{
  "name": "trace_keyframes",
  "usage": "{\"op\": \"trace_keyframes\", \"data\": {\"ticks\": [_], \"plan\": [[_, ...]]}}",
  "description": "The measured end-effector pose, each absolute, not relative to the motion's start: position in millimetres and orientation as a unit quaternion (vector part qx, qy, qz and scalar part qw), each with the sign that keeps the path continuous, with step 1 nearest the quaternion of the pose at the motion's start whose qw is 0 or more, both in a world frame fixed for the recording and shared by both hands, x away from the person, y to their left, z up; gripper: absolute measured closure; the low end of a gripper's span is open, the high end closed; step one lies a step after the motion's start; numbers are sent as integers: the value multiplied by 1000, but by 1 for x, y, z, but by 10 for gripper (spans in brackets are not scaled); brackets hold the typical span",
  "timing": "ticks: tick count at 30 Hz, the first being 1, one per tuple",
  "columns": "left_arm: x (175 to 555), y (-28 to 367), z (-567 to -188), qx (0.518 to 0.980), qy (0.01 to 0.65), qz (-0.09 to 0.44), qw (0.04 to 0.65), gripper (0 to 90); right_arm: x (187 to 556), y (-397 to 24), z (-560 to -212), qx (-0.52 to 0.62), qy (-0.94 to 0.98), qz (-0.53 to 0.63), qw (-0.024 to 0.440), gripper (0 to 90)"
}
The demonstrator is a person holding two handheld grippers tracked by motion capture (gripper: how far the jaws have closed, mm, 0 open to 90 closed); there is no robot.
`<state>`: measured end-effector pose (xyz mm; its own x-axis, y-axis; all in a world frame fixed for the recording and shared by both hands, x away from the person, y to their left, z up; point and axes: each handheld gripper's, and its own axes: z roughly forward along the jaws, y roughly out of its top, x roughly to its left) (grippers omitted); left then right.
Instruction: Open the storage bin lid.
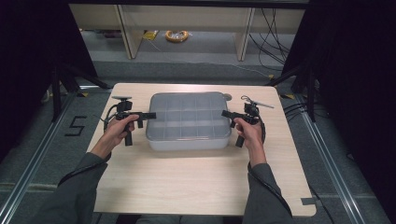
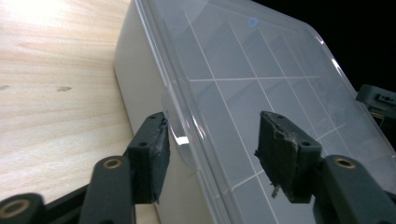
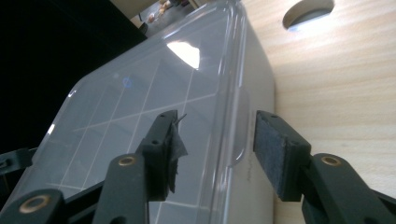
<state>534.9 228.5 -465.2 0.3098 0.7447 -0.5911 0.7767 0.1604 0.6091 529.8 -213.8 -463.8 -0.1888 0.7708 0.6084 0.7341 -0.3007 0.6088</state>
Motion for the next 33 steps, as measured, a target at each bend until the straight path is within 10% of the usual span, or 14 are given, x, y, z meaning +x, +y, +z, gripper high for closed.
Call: {"op": "trace_keyframes", "data": {"ticks": [33], "plan": [[500, 235, -403, 640, 545, 55, 539, 652, 492, -216, -413, 617, 553, 557, 61, 679]]}}
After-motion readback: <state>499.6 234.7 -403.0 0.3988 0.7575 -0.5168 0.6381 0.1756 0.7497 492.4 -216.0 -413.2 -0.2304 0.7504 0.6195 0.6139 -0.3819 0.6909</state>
